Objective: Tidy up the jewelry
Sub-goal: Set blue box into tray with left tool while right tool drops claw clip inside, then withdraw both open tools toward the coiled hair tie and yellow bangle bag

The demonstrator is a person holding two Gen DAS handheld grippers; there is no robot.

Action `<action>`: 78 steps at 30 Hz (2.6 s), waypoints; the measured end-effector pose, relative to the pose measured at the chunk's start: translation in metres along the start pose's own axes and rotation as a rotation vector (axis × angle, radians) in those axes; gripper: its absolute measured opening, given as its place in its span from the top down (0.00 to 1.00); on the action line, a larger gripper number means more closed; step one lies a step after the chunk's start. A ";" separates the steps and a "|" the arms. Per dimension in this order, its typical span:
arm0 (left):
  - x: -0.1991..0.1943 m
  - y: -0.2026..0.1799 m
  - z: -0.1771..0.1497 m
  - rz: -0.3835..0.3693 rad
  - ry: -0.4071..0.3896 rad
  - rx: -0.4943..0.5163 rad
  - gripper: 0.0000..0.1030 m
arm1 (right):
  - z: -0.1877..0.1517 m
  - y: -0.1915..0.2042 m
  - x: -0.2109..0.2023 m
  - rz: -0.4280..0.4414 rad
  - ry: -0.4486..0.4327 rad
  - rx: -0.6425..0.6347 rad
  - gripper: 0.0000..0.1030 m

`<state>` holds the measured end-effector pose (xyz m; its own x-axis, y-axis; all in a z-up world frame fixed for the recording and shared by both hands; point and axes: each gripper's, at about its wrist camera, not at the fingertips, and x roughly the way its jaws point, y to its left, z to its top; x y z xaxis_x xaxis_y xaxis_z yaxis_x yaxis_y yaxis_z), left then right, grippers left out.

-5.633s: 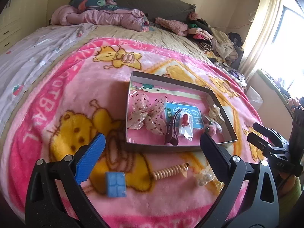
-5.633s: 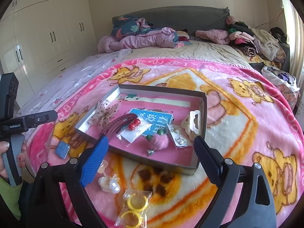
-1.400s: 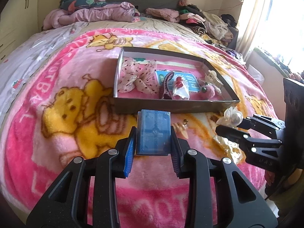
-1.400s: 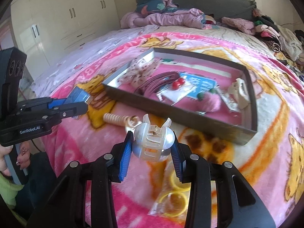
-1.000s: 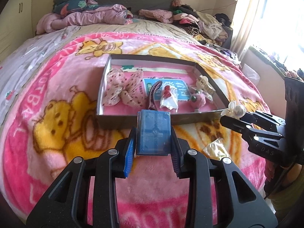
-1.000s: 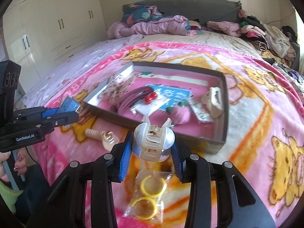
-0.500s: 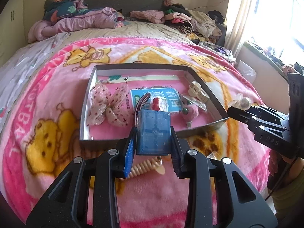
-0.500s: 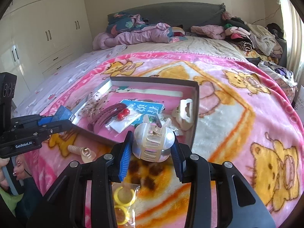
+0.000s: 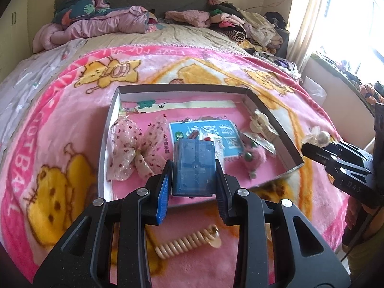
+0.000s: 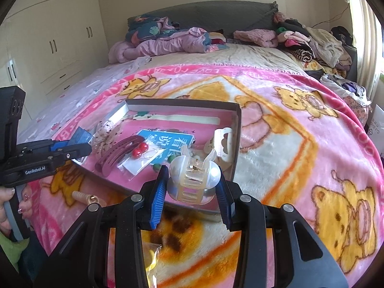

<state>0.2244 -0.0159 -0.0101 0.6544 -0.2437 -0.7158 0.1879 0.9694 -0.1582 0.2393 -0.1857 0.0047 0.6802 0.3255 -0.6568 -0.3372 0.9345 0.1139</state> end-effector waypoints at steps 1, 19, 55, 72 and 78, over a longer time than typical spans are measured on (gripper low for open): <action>0.003 0.003 0.002 0.000 -0.003 -0.005 0.76 | 0.000 -0.001 0.002 -0.004 0.002 0.001 0.64; 0.039 0.034 0.002 0.041 0.023 -0.033 0.76 | 0.002 -0.004 0.045 -0.024 0.071 -0.002 0.64; 0.028 0.035 -0.004 0.063 0.014 -0.055 0.46 | -0.006 0.005 0.018 -0.022 0.062 -0.006 0.28; -0.023 0.040 -0.012 0.085 -0.038 -0.100 0.12 | -0.011 0.015 -0.019 -0.003 0.012 -0.020 0.11; -0.038 0.040 -0.022 0.114 -0.041 -0.087 0.11 | -0.012 0.022 -0.031 0.017 -0.005 -0.032 0.10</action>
<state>0.1908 0.0329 -0.0043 0.6978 -0.1316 -0.7041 0.0483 0.9894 -0.1371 0.2033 -0.1767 0.0184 0.6777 0.3420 -0.6510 -0.3693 0.9238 0.1010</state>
